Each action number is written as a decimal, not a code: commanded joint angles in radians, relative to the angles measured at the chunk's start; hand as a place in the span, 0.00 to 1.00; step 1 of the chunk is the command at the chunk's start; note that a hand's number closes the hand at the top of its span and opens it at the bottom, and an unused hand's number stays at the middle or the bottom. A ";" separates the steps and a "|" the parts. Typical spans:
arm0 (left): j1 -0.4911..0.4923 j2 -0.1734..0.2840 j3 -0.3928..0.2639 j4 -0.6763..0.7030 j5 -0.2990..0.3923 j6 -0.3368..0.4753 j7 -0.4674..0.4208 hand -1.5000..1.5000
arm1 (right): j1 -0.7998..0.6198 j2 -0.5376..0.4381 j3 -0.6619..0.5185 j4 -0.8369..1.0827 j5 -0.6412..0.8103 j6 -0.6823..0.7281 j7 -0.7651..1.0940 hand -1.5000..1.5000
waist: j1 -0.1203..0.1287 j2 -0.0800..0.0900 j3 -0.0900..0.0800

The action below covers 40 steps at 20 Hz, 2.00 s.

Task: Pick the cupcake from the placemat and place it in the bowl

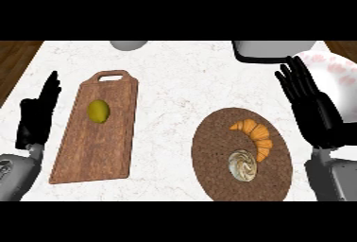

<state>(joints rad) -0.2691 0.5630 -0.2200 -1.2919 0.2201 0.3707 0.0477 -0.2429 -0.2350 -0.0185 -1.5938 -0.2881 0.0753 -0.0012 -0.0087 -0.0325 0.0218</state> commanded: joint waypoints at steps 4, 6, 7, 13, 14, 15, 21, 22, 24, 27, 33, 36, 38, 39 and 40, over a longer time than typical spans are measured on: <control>0.012 -0.124 -0.044 -0.138 0.131 -0.128 0.009 0.50 | 0.105 -0.169 0.070 -0.143 0.115 0.160 -0.056 1.00 | -0.014 0.018 -0.023; 0.018 -0.232 -0.094 -0.152 0.184 -0.173 -0.028 0.50 | 0.101 -0.213 0.129 -0.190 0.198 0.194 -0.082 1.00 | -0.032 0.019 -0.027; 0.030 -0.205 -0.081 -0.128 0.173 -0.149 -0.002 0.50 | 0.098 -0.369 0.018 -0.105 0.425 0.049 -0.013 1.00 | -0.083 0.016 -0.048; 0.086 -0.260 -0.125 -0.225 0.232 -0.220 0.010 0.50 | 0.402 -0.125 0.196 -0.233 0.473 -0.030 -0.364 0.00 | -0.009 0.026 -0.021; 0.091 -0.274 -0.119 -0.203 0.217 -0.207 -0.022 0.50 | 0.429 -0.190 0.200 -0.338 0.501 -0.007 -0.314 0.00 | -0.018 0.024 -0.023; 0.127 -0.261 -0.148 -0.251 0.210 -0.211 0.002 0.50 | 0.452 -0.205 0.221 -0.311 0.550 -0.007 -0.368 0.00 | -0.006 0.024 -0.022; 0.079 -0.245 -0.105 -0.250 0.231 -0.209 0.050 0.50 | 0.474 -0.375 0.210 -0.508 0.875 -0.042 -0.046 0.00 | -0.021 0.023 -0.026; 0.090 -0.240 -0.094 -0.224 0.233 -0.236 0.009 0.50 | 0.471 -0.367 0.239 -0.559 0.917 -0.026 0.048 0.00 | -0.017 0.026 -0.028; 0.131 -0.273 -0.131 -0.217 0.205 -0.236 -0.037 0.50 | 0.488 -0.386 0.235 -0.622 0.935 0.045 0.179 0.00 | -0.011 0.028 -0.027; 0.102 -0.238 -0.112 -0.243 0.231 -0.272 0.012 0.50 | 0.408 -0.375 0.321 -0.686 0.970 0.199 0.406 0.00 | 0.013 0.033 -0.027; 0.090 -0.293 -0.147 -0.262 0.193 -0.233 0.045 0.50 | 0.242 -0.247 0.453 -0.674 0.939 0.425 0.738 0.00 | 0.028 0.037 -0.025; 0.160 -0.272 -0.107 -0.237 0.195 -0.279 -0.033 0.50 | 0.237 -0.154 0.518 -0.682 0.965 0.468 0.879 0.00 | 0.017 0.033 -0.024; 0.093 -0.282 -0.096 -0.238 0.197 -0.265 0.031 0.50 | 0.146 -0.114 0.511 -0.642 0.935 0.559 0.975 0.00 | 0.017 0.034 -0.024; 0.108 -0.279 -0.083 -0.200 0.199 -0.306 -0.012 0.50 | 0.184 -0.125 0.507 -0.627 0.962 0.541 0.958 0.00 | 0.011 0.033 -0.023; 0.117 -0.291 -0.099 -0.293 0.194 -0.250 0.064 0.50 | 0.153 -0.104 0.502 -0.573 0.966 0.542 0.959 0.00 | 0.016 0.032 -0.022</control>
<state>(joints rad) -0.1593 0.2860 -0.3199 -1.5361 0.4214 0.1023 0.0673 -0.0340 -0.3950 0.4745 -2.2266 0.6763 0.5428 0.8452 0.0081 0.0007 -0.0020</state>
